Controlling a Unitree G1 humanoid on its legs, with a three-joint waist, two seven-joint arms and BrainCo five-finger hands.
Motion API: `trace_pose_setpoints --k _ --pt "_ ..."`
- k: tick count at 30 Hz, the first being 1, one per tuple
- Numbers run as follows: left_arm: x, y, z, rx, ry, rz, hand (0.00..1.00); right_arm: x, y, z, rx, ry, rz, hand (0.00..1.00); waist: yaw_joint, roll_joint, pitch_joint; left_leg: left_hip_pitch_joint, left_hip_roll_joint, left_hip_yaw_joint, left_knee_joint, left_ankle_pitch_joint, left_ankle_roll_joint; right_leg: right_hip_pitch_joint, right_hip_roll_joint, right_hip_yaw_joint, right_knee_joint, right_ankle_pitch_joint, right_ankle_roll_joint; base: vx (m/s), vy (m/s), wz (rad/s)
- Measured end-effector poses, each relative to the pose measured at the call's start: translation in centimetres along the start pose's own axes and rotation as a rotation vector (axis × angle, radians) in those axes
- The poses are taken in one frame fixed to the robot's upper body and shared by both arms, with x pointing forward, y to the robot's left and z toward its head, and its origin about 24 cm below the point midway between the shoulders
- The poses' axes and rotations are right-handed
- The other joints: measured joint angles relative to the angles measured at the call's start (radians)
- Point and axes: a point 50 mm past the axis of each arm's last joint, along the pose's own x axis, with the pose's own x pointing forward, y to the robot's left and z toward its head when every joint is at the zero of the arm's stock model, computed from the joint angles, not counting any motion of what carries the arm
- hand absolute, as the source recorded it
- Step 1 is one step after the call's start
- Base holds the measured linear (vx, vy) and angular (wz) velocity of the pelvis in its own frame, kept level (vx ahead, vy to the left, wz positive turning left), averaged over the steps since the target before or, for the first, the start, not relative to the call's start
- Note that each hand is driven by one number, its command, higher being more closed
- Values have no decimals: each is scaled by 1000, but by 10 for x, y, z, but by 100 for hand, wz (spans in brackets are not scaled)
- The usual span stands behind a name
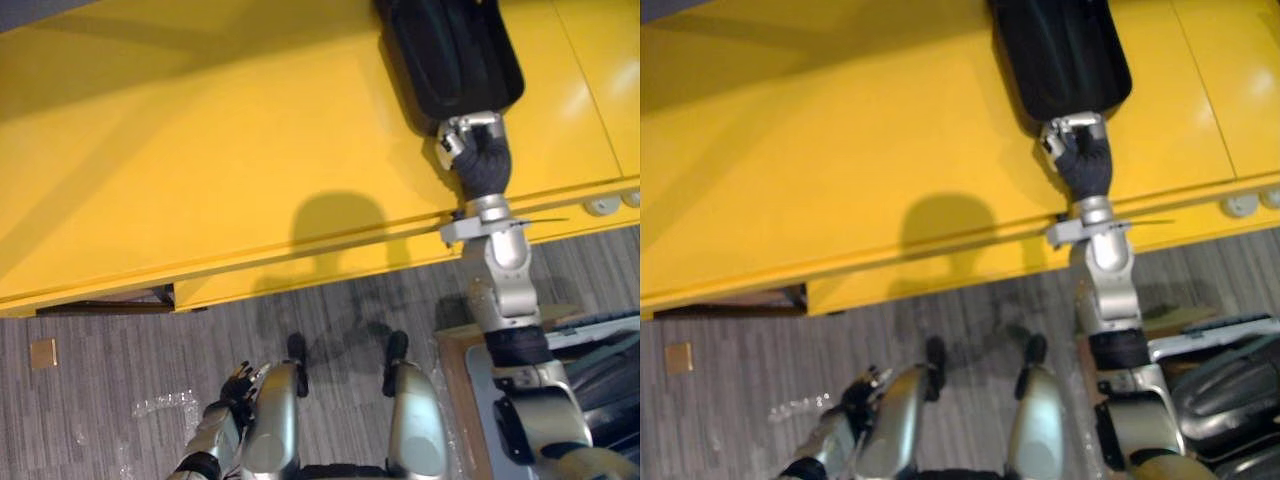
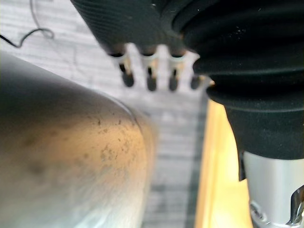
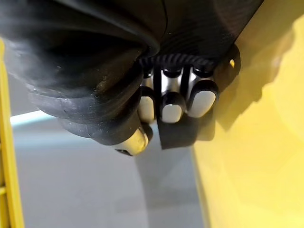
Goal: Walk over and take plastic housings, then place them on the shelf
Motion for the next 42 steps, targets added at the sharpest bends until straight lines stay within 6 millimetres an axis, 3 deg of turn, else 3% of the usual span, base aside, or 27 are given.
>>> trace_pose_setpoints --k 1,2,4,7,10,16,18,21,24,26,28,29,31,34,36,38,39,42 --pt "0 0 0 5 0 -1 0 -4 1 2 3 -5 5 100 1 1 0 1 1 1 -5 0 0 2 1 0 -9 3 0 60 8 -3" --pt "0 -2 1 20 -6 -7 0 -16 6 6 18 -16 14 0 2 2 0 15 1 7 -28 7 -1 17 6 0 -40 19 2 64 9 -6" --pt "-2 -2 -2 24 -3 -8 0 -31 11 11 33 -29 17 0 2 2 0 53 6 24 -55 10 -2 53 16 8 -87 40 3 102 13 -23" --pt "-5 0 -10 18 8 -14 0 -41 20 35 30 -139 25 0 -14 0 -4 119 13 58 -103 10 -2 116 30 25 -171 73 5 109 24 -32" --pt "-8 5 -19 20 28 3 0 -54 18 53 16 -235 -36 0 -23 -19 -53 151 22 96 -137 9 -4 141 49 54 -241 102 5 98 21 -32" --pt "-22 29 -43 -11 79 86 0 -80 -5 47 -10 -193 -257 0 -39 -77 -164 228 58 196 -144 -34 -28 179 95 154 -329 142 -5 77 1 -56" --pt "-22 31 -44 -11 82 91 0 -88 -13 45 -22 -171 -319 0 -42 -80 -167 240 72 224 -124 -55 -32 186 108 185 -345 152 -6 -4 -7 -61" --pt "-26 35 -50 -2 100 110 0 -107 -25 32 -44 -85 -419 0 -71 -79 -175 253 99 280 -59 -108 -34 183 133 265 -364 172 -4 -51 4 -87" --pt "-31 40 -58 -54 108 140 0 -123 -33 21 -36 -10 -487 0 -74 -80 -178 281 92 215 -11 -167 -18 180 166 366 -369 181 -5 -70 41 -106" --pt "-35 42 -65 -117 104 166 0 -134 -32 9 24 46 -489 0 -67 -79 -181 290 52 51 47 -230 23 160 204 483 -355 183 -6 -99 114 -166" --pt "-38 40 -72 -150 103 168 0 -142 -28 -1 115 86 -460 0 -63 -63 -195 292 25 -30 72 -301 28 138 232 547 -348 181 -6 -143 206 -144" --pt "-38 37 -70 -161 85 161 0 -147 -23 -7 132 117 -451 0 -64 -62 -199 291 26 -9 80 -317 46 120 235 560 -327 176 -14 -135 220 -112" --pt "-37 34 -68 -153 61 149 0 -153 -14 -11 166 132 -451 0 -63 -64 -200 288 12 22 105 -320 41 56 240 534 -196 153 -10 -45 156 -44" --pt "-34 27 -64 -97 47 120 0 -166 1 -20 248 183 -491 0 -59 -54 -202 272 11 17 182 -338 42 57 243 532 -188 163 25 11 123 -11" --pt "-34 25 -61 -62 38 108 0 -174 13 -24 307 215 -508 0 -55 -54 -202 277 28 40 211 -362 38 58 262 528 -189 185 17 -4 84 -52" --pt "-34 26 -60 -58 36 112 0 -186 22 -26 359 245 -512 0 -47 -57 -201 296 52 88 224 -372 39 63 276 467 -220 264 -27 -62 50 -98" --pt "-34 26 -60 -61 37 127 0 -189 26 -27 378 250 -488 0 -33 -53 -203 311 84 140 183 -358 60 87 284 434 -292 332 -98 -114 -11 -99" --pt "-34 30 -65 -74 94 162 0 -189 31 -27 408 241 -419 0 -35 -53 -208 363 115 211 95 -296 59 66 229 217 18 107 -132 -75 -36 -71"
